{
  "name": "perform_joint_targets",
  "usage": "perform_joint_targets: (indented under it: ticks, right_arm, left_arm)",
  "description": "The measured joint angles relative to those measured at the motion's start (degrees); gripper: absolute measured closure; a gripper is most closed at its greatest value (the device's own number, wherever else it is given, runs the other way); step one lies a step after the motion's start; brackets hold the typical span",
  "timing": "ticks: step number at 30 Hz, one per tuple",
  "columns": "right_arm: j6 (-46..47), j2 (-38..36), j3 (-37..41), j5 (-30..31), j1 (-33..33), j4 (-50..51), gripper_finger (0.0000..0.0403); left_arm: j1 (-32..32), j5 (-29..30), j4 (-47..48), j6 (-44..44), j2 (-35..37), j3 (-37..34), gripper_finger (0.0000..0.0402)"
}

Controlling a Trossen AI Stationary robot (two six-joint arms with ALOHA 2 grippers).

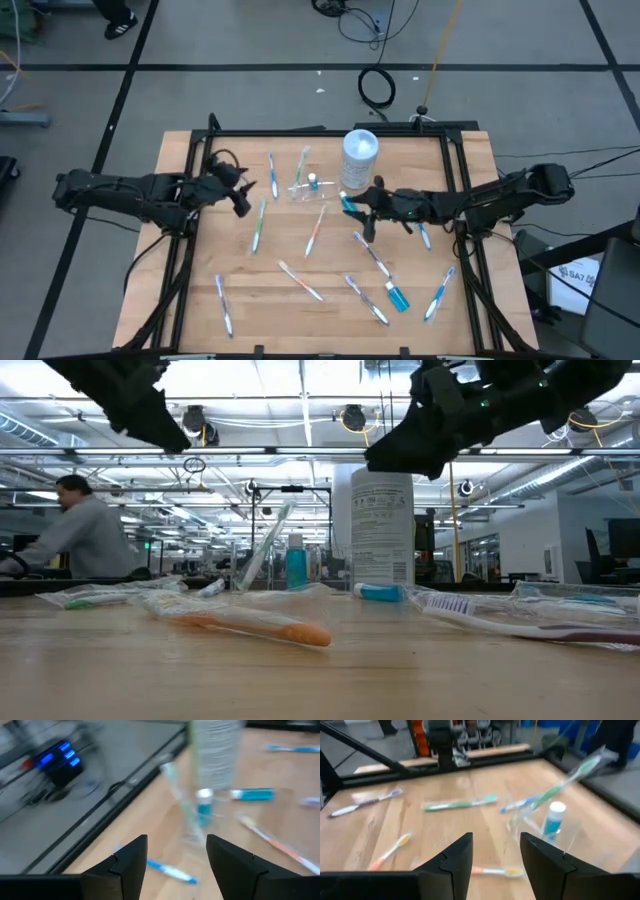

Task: Pick & Place toothbrushing station
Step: Put the middle blue toothbrush into the transparent organizer

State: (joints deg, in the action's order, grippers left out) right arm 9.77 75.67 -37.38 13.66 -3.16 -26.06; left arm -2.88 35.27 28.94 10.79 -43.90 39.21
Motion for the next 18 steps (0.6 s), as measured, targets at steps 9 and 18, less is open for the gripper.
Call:
perform_joint_targets:
  ticks: [9, 18]
  right_arm:
    - [7.13, -5.48, -0.49, 11.59, 0.04, 23.67, 0.0248]
    - [33.3, -16.53, -0.04, 16.38, 0.04, 51.74, 0.0248]
  left_arm:
    - [2.05, -17.28, -9.95, -11.8, 1.24, -1.17, 0.019]
    - [2.11, -17.01, -7.8, -9.09, 1.16, -1.19, 0.019]
